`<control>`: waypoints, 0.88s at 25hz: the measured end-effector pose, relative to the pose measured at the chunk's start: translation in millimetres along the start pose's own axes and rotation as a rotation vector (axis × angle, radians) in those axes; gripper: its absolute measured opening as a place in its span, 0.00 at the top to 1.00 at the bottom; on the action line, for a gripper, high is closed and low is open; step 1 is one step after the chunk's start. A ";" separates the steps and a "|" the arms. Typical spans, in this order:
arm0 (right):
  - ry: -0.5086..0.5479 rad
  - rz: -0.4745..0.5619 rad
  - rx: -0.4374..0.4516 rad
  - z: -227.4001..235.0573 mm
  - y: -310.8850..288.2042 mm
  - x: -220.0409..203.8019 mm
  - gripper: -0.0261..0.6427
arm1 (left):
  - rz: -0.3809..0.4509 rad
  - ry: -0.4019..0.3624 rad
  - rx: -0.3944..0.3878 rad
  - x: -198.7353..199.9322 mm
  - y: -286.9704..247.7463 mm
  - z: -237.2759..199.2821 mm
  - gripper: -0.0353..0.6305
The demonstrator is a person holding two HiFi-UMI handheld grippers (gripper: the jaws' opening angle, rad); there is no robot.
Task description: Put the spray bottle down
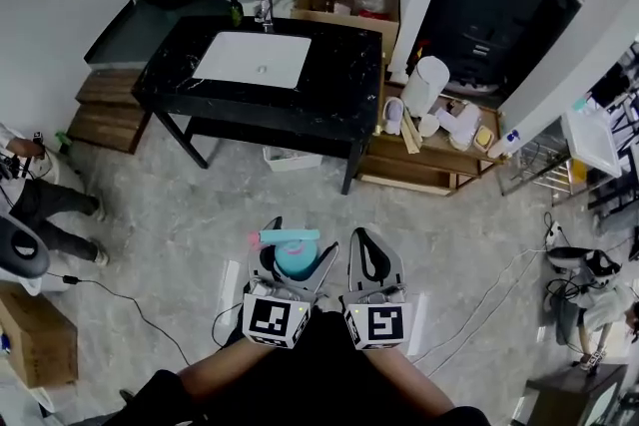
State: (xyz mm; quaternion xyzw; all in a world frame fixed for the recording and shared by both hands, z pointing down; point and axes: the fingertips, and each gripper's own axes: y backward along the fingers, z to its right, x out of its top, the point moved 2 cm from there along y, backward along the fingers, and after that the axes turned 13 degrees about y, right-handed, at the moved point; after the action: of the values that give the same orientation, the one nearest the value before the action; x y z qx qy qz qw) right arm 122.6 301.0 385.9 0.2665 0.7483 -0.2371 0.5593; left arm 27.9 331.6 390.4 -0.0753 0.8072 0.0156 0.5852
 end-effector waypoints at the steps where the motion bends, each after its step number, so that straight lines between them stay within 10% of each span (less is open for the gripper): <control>1: -0.005 0.000 -0.004 1.1 2.5 -0.8 0.94 | 0.002 -0.001 -0.002 0.0 0.8 2.3 0.29; 22: -0.049 -0.111 -0.137 63.2 -7.5 -40.9 0.94 | -0.064 0.022 -0.097 -13.2 -71.1 8.2 0.29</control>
State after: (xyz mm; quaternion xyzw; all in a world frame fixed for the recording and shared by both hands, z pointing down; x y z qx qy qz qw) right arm 172.0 248.7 409.1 0.1802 0.7625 -0.2224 0.5802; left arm 49.6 263.6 404.8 -0.1294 0.8092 0.0351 0.5720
